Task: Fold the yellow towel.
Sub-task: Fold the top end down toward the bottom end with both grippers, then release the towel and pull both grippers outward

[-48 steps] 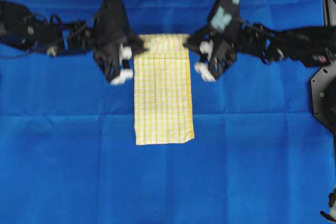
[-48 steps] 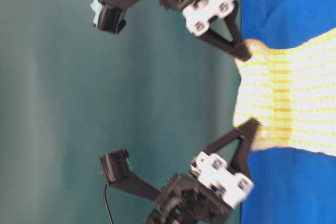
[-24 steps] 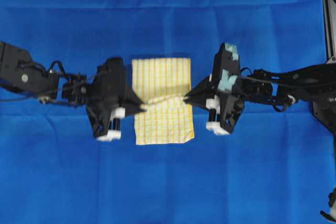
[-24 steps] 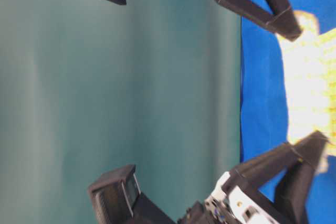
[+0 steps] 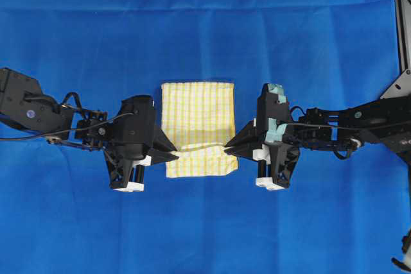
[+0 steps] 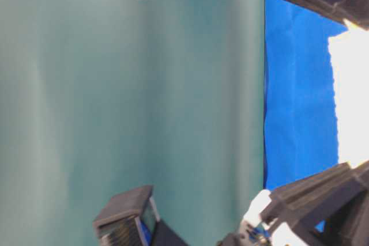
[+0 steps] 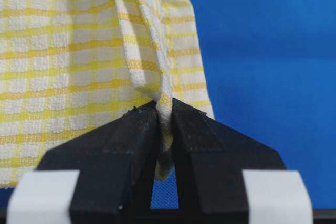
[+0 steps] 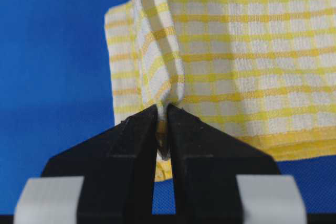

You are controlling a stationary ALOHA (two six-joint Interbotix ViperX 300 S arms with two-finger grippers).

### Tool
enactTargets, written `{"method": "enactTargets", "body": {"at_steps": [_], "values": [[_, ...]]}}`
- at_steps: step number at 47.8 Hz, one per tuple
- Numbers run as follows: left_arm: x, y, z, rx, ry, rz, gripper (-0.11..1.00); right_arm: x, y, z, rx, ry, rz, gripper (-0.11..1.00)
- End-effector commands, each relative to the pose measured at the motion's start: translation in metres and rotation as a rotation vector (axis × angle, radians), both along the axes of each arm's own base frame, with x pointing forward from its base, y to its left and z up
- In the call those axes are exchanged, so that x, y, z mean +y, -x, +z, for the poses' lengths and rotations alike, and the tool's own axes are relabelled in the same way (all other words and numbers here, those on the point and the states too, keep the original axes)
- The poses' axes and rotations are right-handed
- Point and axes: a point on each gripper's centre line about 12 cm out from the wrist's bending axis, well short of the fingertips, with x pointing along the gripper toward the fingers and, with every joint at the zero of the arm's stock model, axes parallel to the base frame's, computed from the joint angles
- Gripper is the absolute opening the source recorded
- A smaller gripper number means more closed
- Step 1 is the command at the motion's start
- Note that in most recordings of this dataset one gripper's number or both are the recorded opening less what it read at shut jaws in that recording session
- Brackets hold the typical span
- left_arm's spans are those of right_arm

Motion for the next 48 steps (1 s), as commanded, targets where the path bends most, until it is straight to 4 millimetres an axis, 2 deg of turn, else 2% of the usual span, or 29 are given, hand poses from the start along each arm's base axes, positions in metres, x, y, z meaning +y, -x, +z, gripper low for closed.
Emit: {"method": "enactTargets", "body": {"at_steps": [1,20,23,27,30,34,40,42,48], "values": [[-0.001,-0.005,0.002,-0.011,0.002,-0.001,0.05,0.003,-0.003,0.004,-0.006,-0.007,0.007,0.06],[-0.001,-0.005,-0.007,0.006,-0.002,0.001,0.05,0.008,-0.008,-0.012,0.049,-0.002,0.025,0.06],[-0.001,-0.005,-0.008,0.007,-0.003,0.0,0.12,0.009,-0.009,-0.012,0.049,-0.003,0.025,0.06],[-0.001,-0.004,-0.007,0.009,-0.002,-0.001,0.32,0.011,-0.01,-0.01,0.043,-0.004,0.031,0.07],[-0.001,-0.004,-0.007,0.013,-0.005,-0.002,0.47,0.013,-0.011,-0.009,0.041,-0.005,0.035,0.18],[-0.001,-0.002,-0.004,0.018,-0.012,-0.008,0.64,0.014,-0.011,-0.007,0.036,-0.007,0.038,0.45],[0.0,0.002,0.01,0.03,-0.014,-0.013,0.63,0.015,-0.011,0.002,0.02,-0.014,0.045,0.78],[0.0,0.005,0.018,0.034,-0.012,-0.013,0.62,0.015,-0.01,0.006,0.015,-0.015,0.052,0.81],[0.001,0.016,0.039,0.043,-0.012,-0.018,0.62,0.014,-0.002,0.023,-0.022,-0.017,0.07,0.73]]}}
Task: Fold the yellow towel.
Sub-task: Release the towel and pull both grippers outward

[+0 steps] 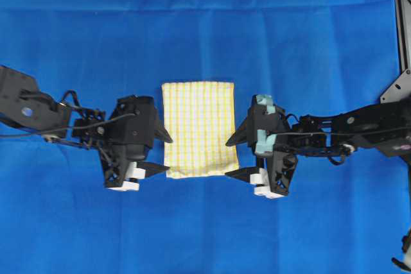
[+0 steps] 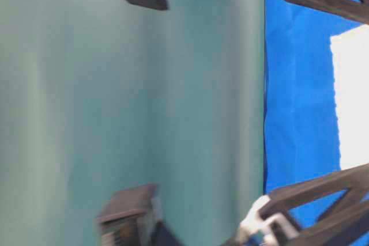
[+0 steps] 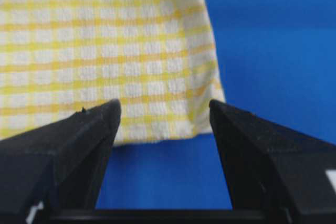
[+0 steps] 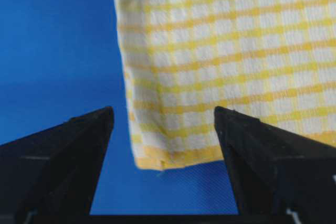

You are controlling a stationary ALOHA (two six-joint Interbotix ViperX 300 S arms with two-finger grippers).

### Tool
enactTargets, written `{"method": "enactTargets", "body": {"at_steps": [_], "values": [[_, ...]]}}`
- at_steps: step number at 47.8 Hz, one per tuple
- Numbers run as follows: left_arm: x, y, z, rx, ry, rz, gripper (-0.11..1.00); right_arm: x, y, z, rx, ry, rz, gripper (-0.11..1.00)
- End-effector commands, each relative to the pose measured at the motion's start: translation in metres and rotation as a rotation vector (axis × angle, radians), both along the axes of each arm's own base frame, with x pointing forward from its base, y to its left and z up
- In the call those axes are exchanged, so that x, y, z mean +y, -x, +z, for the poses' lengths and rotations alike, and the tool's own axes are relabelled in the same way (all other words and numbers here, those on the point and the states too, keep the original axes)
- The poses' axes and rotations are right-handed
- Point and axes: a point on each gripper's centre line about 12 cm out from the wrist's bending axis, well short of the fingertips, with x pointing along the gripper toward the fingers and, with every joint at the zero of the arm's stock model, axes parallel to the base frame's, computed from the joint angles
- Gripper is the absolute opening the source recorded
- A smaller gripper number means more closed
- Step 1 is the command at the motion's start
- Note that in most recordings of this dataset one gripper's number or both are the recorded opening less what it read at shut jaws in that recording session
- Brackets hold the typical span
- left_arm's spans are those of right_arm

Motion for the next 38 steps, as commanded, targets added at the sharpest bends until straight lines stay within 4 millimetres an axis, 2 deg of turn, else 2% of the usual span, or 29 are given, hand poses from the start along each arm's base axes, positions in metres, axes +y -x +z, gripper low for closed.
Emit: {"method": "enactTargets", "body": {"at_steps": [1,17,30,38], "values": [[0.0,0.006,0.029,-0.044,0.008,-0.005,0.62,0.001,0.003,0.026,-0.073,-0.005,0.017,0.72],[0.007,0.048,0.071,-0.151,0.028,-0.005,0.61,-0.016,0.053,0.075,-0.238,0.013,0.044,0.72],[0.018,0.095,0.086,-0.29,0.032,-0.007,0.61,-0.036,0.097,0.101,-0.369,0.059,0.048,0.71],[0.024,0.121,0.095,-0.362,0.04,-0.002,0.61,-0.05,0.12,0.106,-0.397,0.096,0.035,0.71]]}}
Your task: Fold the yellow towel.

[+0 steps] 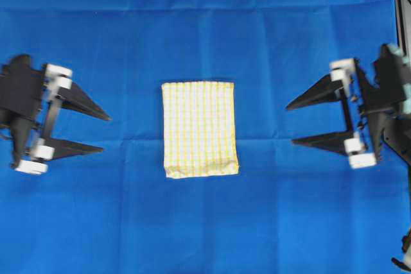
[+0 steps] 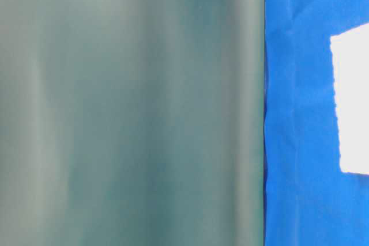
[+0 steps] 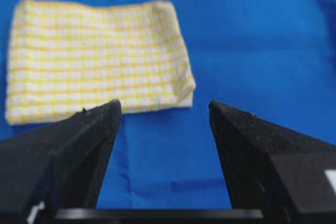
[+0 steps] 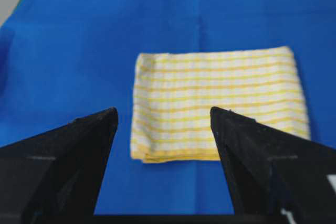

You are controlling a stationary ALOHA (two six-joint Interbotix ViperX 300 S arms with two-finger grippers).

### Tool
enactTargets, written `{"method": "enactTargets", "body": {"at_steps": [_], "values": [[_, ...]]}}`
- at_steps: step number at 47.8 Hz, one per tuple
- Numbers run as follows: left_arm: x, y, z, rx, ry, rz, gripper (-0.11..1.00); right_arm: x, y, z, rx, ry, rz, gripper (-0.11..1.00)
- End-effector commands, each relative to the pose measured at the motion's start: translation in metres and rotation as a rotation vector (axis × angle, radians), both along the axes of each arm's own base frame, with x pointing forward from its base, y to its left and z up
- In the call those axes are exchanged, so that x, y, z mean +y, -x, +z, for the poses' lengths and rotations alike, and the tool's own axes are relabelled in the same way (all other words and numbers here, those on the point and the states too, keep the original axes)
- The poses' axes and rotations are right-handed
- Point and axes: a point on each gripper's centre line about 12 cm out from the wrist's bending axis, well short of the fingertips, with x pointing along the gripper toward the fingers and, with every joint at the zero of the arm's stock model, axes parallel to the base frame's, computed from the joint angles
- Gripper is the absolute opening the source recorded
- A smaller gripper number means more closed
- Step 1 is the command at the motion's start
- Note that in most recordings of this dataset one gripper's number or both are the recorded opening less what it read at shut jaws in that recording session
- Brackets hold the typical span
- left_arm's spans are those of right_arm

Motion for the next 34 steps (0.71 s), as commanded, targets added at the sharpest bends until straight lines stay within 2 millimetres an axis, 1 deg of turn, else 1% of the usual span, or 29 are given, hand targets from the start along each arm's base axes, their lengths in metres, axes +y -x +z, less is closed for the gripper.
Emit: {"method": "enactTargets", "body": {"at_steps": [1,6,12,19,26,34], "values": [[0.003,0.01,0.01,-0.058,0.007,0.005,0.61,-0.007,0.009,0.006,-0.029,0.012,-0.016,0.71],[0.007,0.028,0.01,-0.096,0.011,0.006,0.61,-0.01,0.021,0.005,-0.052,0.037,-0.015,0.71],[0.009,0.047,0.006,-0.139,0.017,0.005,0.61,-0.012,0.036,0.002,-0.09,0.061,-0.012,0.71],[0.013,0.067,0.0,-0.184,0.023,0.008,0.61,-0.016,0.051,-0.012,-0.103,0.063,-0.028,0.71],[0.016,0.081,-0.007,-0.219,-0.002,0.002,0.61,-0.02,0.06,-0.025,-0.103,0.061,-0.049,0.71],[0.017,0.088,-0.014,-0.238,-0.051,-0.015,0.61,-0.022,0.063,-0.036,-0.097,0.063,-0.062,0.71]]}}
